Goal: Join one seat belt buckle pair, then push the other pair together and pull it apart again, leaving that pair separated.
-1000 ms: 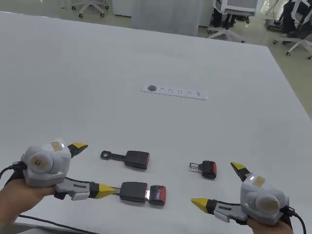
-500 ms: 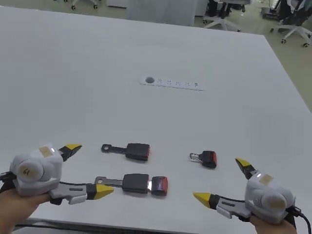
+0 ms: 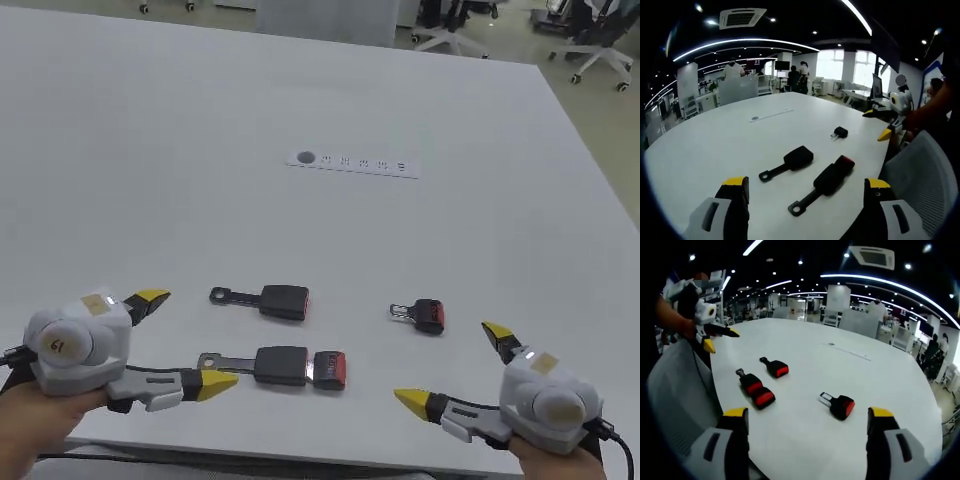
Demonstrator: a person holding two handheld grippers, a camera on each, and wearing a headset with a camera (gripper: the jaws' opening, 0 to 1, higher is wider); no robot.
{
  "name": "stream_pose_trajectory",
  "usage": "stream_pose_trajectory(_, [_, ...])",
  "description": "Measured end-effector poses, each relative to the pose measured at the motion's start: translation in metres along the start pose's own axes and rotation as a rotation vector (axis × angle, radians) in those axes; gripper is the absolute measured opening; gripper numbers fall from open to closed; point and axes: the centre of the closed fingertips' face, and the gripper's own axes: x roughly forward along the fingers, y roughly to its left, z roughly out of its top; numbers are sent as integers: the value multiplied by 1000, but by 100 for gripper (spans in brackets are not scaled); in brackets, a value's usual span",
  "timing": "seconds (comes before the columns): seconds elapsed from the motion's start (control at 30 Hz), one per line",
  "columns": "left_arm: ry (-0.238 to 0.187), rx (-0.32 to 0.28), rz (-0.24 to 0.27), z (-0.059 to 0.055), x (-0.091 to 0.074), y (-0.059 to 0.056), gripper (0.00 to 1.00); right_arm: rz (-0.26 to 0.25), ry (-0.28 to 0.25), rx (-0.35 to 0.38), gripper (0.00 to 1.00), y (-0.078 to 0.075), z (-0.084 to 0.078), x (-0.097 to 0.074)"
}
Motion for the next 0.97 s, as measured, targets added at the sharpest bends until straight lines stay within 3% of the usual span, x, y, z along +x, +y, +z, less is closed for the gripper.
stream_pose_trajectory(0.6, [0,-3,-6,-6,-5,-1,98,-1,10,-6,100,7,0,-1])
stream_pose_trajectory(0.97, [-2,10,-10,-3,-7,3,97,0,9,-8,100,9,6,2])
